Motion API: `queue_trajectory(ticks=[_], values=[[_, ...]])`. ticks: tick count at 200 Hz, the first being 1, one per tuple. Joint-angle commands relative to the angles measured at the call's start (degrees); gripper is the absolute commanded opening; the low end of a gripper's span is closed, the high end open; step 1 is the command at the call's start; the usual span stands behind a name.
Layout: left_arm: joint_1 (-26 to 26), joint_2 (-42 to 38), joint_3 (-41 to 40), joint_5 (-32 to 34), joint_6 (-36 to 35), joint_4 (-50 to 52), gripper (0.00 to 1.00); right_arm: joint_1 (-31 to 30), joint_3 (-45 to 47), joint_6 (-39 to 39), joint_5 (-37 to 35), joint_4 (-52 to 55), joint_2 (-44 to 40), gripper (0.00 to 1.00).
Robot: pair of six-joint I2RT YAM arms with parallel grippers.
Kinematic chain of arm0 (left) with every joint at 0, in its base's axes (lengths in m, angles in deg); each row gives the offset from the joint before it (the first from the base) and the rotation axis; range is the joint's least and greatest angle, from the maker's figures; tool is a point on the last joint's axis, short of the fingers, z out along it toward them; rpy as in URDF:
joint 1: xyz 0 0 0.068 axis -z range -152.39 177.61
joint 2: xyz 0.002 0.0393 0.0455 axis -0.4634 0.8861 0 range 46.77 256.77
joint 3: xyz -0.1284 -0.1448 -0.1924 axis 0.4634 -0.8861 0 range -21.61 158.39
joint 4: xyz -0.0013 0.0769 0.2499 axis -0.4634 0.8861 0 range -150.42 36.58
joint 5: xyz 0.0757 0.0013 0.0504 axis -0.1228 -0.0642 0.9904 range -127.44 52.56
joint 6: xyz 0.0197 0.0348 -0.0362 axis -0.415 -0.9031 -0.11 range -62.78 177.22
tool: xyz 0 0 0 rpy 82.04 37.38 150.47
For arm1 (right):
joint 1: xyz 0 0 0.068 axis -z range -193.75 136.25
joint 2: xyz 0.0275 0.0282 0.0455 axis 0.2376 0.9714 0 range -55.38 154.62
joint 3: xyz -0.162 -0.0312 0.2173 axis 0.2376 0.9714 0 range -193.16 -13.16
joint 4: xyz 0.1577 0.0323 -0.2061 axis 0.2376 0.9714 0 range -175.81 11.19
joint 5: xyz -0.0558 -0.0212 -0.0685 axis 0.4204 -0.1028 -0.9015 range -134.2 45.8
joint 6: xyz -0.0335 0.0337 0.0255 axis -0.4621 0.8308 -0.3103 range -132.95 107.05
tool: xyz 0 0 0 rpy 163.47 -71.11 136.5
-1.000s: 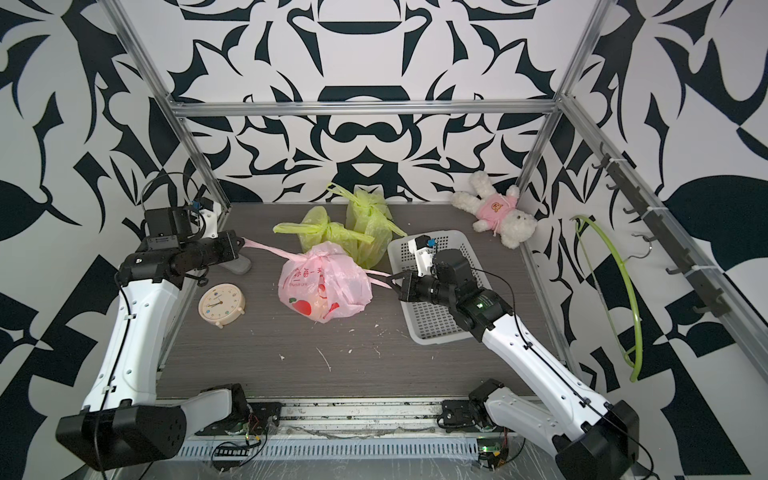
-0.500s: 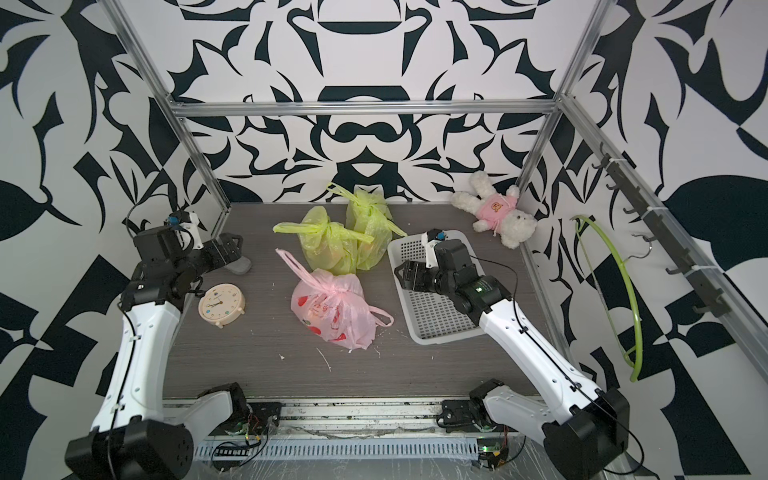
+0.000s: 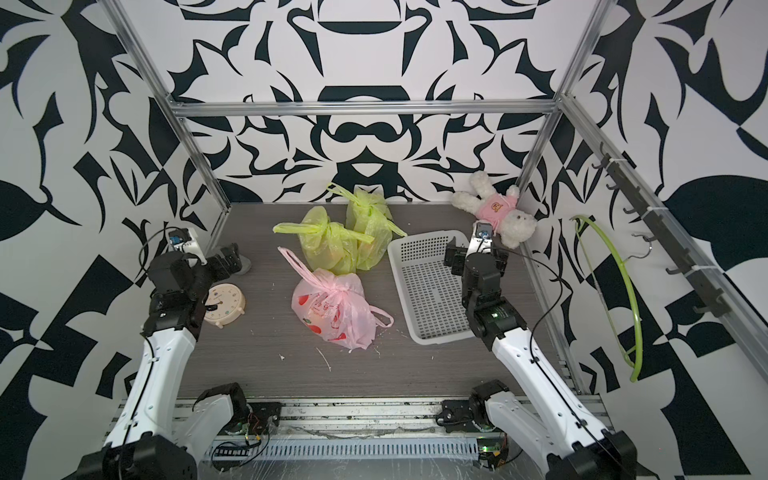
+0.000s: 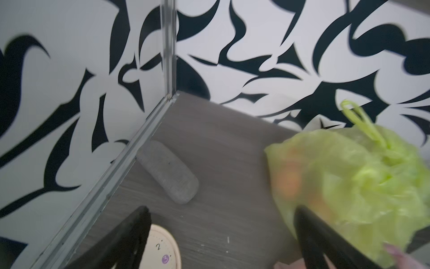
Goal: Place the peach into a plastic bag & tie a knot
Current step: Reset both arms
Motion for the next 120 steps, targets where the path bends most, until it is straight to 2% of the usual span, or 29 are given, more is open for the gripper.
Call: queue_trajectory(ticks=[1,42,82,99,120], values=[[-0.01,1.19,-6.28,3.68,-0.99,-7.9,1.0,2.8,8.31,-1.37,-0.74,-6.76,0.82,0.99],[0.04,6.64,-13.56,2.13,-2.26,-19.17,1.0,2.9,18.44,-0.93,1.9,-25.46,10.92,0.99],[0.01,16.79,-15.96,-0.48,0.19,-33.54,1.0,2.9,19.62,-3.89,4.86,-39.12,23.04,0.99],[0.12,23.31,-18.28,-1.55,2.33,-44.55,1.0,3.08,20.31,-5.54,4.82,-45.54,27.53,0.99],[0.72,28.58,-20.09,-1.61,0.84,-53.41,1.0,4.4,20.78,-5.05,6.25,-50.86,32.67,0.99]])
